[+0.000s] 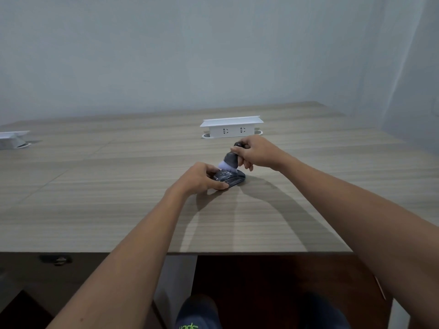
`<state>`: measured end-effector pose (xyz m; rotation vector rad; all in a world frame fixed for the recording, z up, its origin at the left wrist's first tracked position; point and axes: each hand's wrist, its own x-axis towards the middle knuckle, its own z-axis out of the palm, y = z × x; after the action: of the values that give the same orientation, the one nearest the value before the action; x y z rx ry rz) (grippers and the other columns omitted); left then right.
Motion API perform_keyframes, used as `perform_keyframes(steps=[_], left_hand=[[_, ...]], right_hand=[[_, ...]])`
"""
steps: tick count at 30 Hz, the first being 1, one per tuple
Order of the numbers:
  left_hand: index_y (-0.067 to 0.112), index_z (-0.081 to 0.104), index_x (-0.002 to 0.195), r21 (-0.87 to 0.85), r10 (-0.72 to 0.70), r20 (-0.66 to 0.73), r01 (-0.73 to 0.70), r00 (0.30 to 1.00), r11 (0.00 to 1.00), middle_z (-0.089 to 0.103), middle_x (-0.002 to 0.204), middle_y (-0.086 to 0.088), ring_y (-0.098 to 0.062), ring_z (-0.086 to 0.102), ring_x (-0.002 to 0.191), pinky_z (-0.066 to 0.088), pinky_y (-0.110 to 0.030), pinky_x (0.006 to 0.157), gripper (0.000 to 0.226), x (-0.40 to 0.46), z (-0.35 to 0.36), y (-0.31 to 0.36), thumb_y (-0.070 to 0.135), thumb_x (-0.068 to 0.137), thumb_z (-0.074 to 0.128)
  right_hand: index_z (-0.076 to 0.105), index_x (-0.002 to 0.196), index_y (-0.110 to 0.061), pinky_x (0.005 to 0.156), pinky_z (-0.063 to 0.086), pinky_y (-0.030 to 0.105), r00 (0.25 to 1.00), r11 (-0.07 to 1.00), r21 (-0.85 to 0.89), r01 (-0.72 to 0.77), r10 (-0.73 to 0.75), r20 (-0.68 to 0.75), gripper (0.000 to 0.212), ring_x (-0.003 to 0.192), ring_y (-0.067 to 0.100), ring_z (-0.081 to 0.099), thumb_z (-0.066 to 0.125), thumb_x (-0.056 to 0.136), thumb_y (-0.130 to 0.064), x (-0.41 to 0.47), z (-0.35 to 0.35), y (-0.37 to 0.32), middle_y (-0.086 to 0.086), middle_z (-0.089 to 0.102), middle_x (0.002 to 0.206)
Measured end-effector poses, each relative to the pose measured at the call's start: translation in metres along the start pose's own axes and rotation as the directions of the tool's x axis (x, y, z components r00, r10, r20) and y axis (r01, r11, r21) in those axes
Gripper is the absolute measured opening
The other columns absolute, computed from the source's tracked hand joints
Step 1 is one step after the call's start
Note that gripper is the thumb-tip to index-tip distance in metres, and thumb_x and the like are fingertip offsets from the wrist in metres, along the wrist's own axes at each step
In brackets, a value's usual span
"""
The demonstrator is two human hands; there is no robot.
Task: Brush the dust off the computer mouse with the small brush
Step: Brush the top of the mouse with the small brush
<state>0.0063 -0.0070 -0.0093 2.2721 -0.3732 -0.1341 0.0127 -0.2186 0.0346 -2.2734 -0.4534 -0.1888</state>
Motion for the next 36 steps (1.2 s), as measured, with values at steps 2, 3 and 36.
perform_keyframes(steps=[2, 3, 36], left_hand=[[0.012, 0.076, 0.112, -0.007, 0.000, 0.004, 0.000, 1.000, 1.000, 0.080, 0.098, -0.006, -0.016, 0.070, 0.084, 0.055, -0.035, 0.089, 0.042, 0.000, 0.000, -0.001, 0.023, 0.073, 0.087], [0.012, 0.076, 0.113, -0.010, 0.001, 0.005, -0.001, 1.000, 1.000, 0.080, 0.099, -0.007, -0.016, 0.070, 0.086, 0.055, -0.035, 0.091, 0.042, 0.000, 0.000, -0.001, 0.022, 0.073, 0.087], [0.012, 0.076, 0.115, -0.011, -0.015, -0.016, 0.015, 1.000, 1.000, 0.079, 0.100, -0.007, -0.028, 0.074, 0.102, 0.056, -0.042, 0.097, 0.044, -0.004, 0.002, 0.001, 0.023, 0.074, 0.087]], right_hand=[[0.062, 0.079, -0.006, 0.042, 0.048, 0.021, 1.000, 0.998, -0.068, -0.003, 0.001, -0.021, 0.026, 0.039, 0.008, 0.059, 0.054, 0.101, -0.019, -0.001, -0.001, 0.003, 0.006, 0.070, 0.063], [0.060, 0.076, -0.009, 0.041, 0.047, 0.020, 0.999, 0.994, -0.111, -0.009, 0.005, -0.035, 0.027, 0.036, 0.006, 0.058, 0.054, 0.101, -0.018, -0.003, -0.002, 0.007, 0.007, 0.070, 0.062], [0.063, 0.076, -0.004, 0.042, 0.052, 0.025, 0.992, 0.996, -0.047, -0.079, 0.074, -0.103, 0.026, 0.038, 0.011, 0.060, 0.054, 0.098, -0.014, -0.024, -0.007, 0.015, 0.017, 0.074, 0.067]])
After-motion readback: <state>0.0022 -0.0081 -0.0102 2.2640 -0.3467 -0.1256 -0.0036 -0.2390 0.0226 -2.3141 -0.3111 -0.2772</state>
